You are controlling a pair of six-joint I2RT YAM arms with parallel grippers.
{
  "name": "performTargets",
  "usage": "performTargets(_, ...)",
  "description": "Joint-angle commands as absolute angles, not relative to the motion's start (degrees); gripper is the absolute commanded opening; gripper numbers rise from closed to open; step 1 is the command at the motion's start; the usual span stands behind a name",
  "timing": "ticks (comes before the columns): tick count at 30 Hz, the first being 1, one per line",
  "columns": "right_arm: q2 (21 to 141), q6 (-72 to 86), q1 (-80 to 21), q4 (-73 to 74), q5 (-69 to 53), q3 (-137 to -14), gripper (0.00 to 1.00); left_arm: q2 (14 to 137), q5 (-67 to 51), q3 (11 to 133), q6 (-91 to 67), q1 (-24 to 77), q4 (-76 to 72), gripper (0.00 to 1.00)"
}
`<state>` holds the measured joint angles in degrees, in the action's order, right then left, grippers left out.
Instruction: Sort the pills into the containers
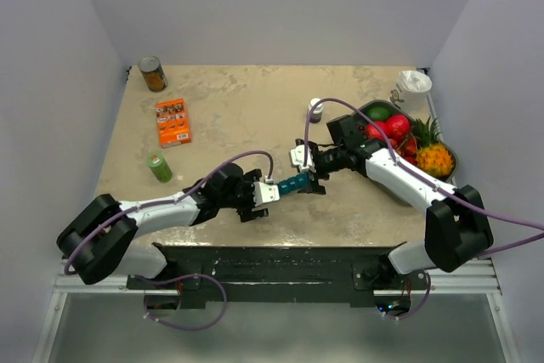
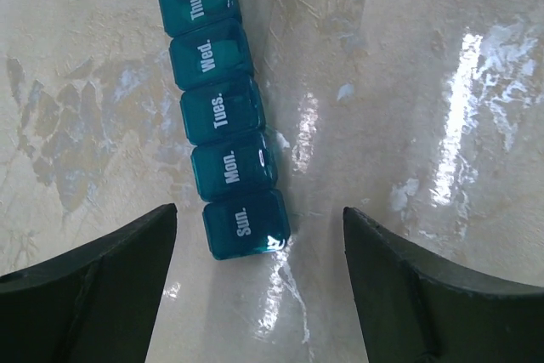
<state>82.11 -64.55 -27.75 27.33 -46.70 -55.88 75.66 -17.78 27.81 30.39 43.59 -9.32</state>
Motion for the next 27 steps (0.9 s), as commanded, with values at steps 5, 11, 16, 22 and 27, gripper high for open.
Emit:
performTargets(5,79.72,-63.46,-25.84,25.93,-51.94,-55.55,0.98,84.9,-13.19,36.2,33.58,46.49,-7.74,0.75)
performTargets(11,79.01,-64.33,-23.47,26.45,-52.73,-55.11,0.98,88.24,-12.66,38.84,33.93,46.84,-5.54,0.63)
performTargets(16,79.19,-66.18,-23.03,28.03,-53.61,-55.02,0.98,89.12,-12.92,39.64,34.19,47.02,-4.48,0.33)
performTargets(22,81.65,-68.21,-22.94,29.97,-55.28,-54.67,0.98,86.14,-14.06,38.23,34.19,47.11,-5.62,0.12)
performTargets(27,84.19,-59.88,-23.29,27.08,-58.45,-55.46,0.97,82.71,-16.08,37.09,32.7,47.02,-8.08,0.09)
